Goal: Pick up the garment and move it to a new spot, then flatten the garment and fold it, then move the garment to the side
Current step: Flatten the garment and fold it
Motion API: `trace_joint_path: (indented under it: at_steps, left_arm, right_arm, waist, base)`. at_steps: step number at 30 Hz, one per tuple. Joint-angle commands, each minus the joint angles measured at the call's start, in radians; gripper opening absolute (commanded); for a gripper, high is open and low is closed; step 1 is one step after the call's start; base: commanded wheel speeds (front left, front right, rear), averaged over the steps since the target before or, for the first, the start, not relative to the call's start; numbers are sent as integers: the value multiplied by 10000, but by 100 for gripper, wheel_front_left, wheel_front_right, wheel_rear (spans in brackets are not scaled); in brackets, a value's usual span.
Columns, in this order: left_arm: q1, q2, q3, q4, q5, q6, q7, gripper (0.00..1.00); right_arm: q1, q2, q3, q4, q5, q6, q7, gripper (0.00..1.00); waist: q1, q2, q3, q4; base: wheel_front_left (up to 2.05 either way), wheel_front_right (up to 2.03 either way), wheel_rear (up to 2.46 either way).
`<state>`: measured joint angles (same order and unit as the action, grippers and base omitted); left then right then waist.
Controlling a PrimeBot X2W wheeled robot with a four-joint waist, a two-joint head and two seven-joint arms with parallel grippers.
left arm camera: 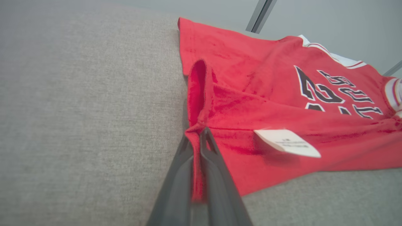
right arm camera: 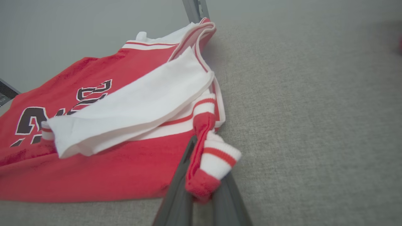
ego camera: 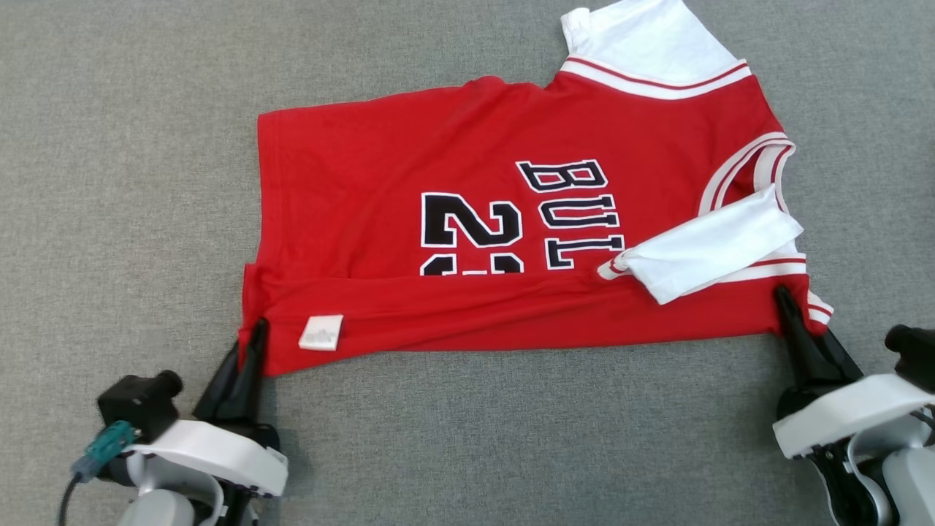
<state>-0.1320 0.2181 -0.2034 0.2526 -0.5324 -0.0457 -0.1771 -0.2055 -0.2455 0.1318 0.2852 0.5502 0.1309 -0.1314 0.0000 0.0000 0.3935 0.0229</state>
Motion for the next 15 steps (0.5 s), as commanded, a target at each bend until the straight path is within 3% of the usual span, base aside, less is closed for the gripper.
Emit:
trace_joint_path:
  at_steps: [1,6,14,15]
  left_arm:
    - [65,210,144,-249,-29,83,98,0]
    - [799,501,292,-1459,-217,477,835,0]
    - [2123,641,354,-3642,-278,1361,1914,0]
    - [2118,667,280,-3728,-192,1393,1981,0]
  right_arm:
    - [255,-140,-109,-315,69,-3,101,0]
    - [1335,-185,-553,-1553,376,-4,681,0]
    - [2732,258,-1534,-2990,284,-4,1615,0]
    - [2738,365,-1571,-2991,339,-4,1717,24]
  waist:
    - [0,0,-34,-10]
    - [0,0,-182,-32]
    - [0,0,-266,-15]
    - [0,0,-259,-7]
  base:
    - [0,0,0]
    - [0,0,0]
    - [0,0,0]
    - [0,0,0]
